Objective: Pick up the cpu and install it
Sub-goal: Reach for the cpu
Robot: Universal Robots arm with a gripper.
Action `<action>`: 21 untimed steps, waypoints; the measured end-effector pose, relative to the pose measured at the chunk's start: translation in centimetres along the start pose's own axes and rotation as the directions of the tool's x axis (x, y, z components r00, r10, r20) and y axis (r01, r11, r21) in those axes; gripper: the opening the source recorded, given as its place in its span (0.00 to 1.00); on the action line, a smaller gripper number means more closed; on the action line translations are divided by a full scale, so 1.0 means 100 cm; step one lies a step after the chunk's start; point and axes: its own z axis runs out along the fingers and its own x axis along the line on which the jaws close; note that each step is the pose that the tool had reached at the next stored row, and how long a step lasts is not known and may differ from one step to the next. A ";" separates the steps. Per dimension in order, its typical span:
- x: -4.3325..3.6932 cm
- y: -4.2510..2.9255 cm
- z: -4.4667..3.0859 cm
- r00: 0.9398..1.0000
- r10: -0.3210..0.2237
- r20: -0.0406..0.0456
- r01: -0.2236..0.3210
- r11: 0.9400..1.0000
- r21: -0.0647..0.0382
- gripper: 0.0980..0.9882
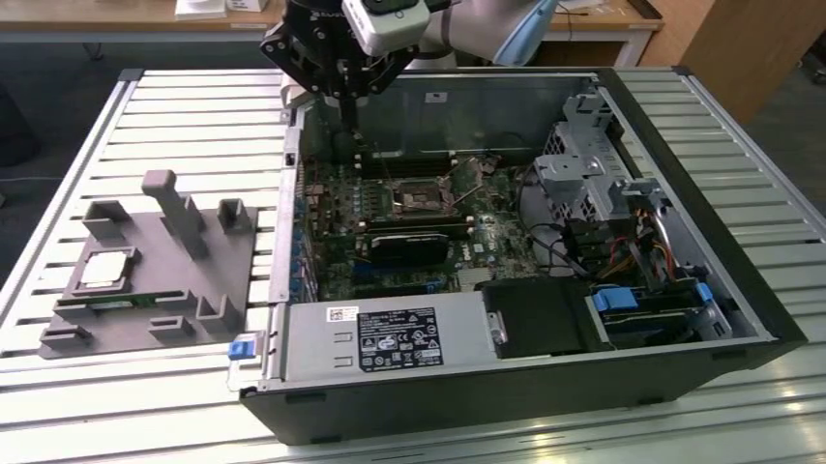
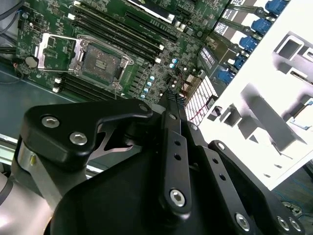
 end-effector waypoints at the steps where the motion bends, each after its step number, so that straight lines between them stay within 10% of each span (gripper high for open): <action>1: 0.0002 0.0000 0.0000 1.000 0.000 0.000 0.000 1.000 0.000 0.02; 21: 0.0070 -0.0006 0.0007 1.000 0.000 0.000 0.000 1.000 0.000 0.02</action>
